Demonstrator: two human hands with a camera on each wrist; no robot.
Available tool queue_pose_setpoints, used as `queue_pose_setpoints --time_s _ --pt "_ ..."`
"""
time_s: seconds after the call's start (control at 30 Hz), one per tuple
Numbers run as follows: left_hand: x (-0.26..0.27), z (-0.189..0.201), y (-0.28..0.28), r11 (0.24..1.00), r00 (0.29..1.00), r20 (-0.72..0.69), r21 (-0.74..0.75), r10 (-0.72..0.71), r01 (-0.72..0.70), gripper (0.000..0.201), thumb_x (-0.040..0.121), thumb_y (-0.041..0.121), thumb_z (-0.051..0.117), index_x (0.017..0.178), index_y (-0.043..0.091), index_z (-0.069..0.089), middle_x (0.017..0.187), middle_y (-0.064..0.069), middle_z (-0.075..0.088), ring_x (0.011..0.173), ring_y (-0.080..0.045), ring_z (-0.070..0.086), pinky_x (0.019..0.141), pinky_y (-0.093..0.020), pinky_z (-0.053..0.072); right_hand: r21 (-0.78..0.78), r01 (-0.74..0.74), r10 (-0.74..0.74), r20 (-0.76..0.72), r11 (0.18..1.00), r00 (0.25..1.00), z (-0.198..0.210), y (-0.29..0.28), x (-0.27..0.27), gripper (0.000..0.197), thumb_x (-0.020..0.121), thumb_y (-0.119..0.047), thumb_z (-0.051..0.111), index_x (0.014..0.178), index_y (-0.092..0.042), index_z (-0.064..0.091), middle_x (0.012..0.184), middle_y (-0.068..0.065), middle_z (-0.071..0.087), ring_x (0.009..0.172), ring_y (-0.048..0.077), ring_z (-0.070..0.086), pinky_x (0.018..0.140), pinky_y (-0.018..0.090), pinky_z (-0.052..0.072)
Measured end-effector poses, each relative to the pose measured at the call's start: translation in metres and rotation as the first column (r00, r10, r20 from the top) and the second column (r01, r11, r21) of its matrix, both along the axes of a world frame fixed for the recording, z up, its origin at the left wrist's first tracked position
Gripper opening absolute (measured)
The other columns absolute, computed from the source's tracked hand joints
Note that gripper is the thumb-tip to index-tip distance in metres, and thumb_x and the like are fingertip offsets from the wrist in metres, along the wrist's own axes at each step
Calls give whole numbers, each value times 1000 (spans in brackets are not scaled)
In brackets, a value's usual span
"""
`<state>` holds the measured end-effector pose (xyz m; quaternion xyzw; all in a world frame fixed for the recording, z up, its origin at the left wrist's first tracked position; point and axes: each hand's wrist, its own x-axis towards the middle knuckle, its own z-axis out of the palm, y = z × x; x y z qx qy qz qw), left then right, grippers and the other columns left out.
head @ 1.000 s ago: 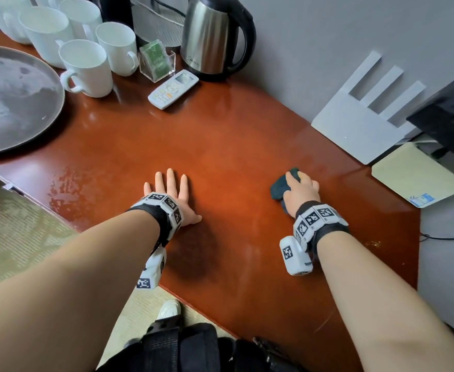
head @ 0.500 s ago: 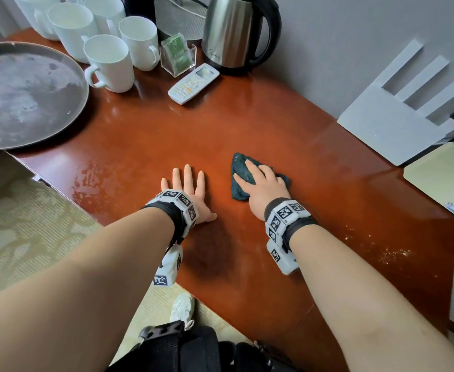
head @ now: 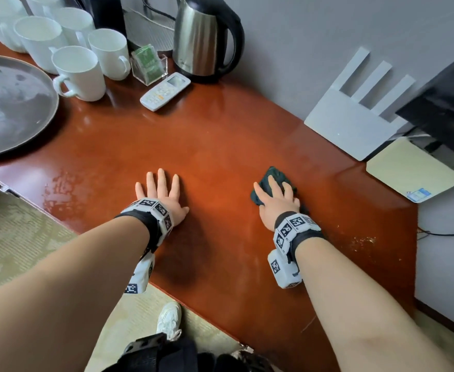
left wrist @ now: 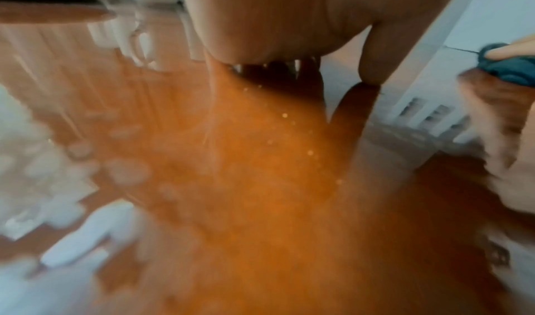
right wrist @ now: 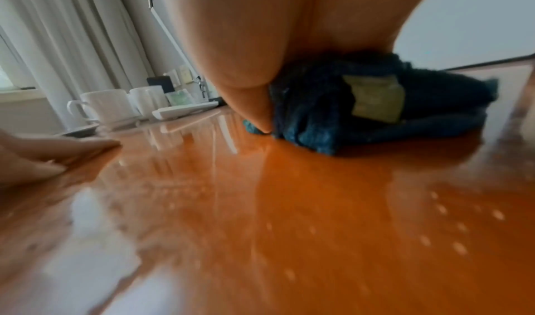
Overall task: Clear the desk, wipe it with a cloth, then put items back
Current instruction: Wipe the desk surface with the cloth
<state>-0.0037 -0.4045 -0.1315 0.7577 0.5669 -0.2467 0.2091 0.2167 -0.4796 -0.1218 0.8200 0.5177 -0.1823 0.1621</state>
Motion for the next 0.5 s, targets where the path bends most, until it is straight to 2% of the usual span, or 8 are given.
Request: queue_pose_setpoints --time_s 0.1,0.2,0.33,0.4,0.47,0.5 --pt "16 5 -12 996 996 14 22 -87 86 71 96 51 28 149 29 -14 155 -9 -27 143 -30 -26 117 -49 -10 -14 -7 7 -6 1000 1000 -6 -18 15 72 92 -4 32 146 -44 6 158 -11 -10 145 25 -6 114 45 15" --pt "48 8 -33 970 970 16 19 -241 241 70 96 53 24 149 31 -16 154 -8 -28 142 -29 -27 117 -49 -11 -21 91 -91 6 996 996 -5 -57 53 75 90 -3 33 147 -42 5 158 -11 -12 146 25 -6 115 44 16" --pt "98 5 -70 942 942 32 -13 -335 335 74 93 59 25 149 30 -14 155 -7 -26 143 -29 -26 118 -49 -10 -77 201 -199 28 977 980 4 -126 104 76 90 1 34 148 -40 5 158 -10 -10 145 25 0 112 37 29" --pt "121 5 -89 929 929 36 -25 -367 368 77 92 62 26 149 28 -14 155 -8 -26 143 -29 -25 118 -49 -10 -39 205 -207 -46 978 977 10 -146 122 65 94 -3 34 148 -35 18 159 -8 1 144 25 8 113 32 26" --pt "139 4 -103 933 933 47 -28 -357 358 81 91 63 28 150 26 -13 156 -8 -25 143 -29 -24 118 -48 -10 119 276 -245 -225 954 943 23 -153 134 52 95 -5 38 144 -22 35 155 0 24 140 25 24 113 29 22" --pt "146 4 -109 941 941 52 -28 -335 336 83 91 64 29 150 24 -13 156 -9 -24 143 -29 -24 118 -48 -9 222 367 -278 -349 904 895 31 -153 139 48 94 -4 39 140 -15 43 148 4 37 135 24 34 111 29 25"
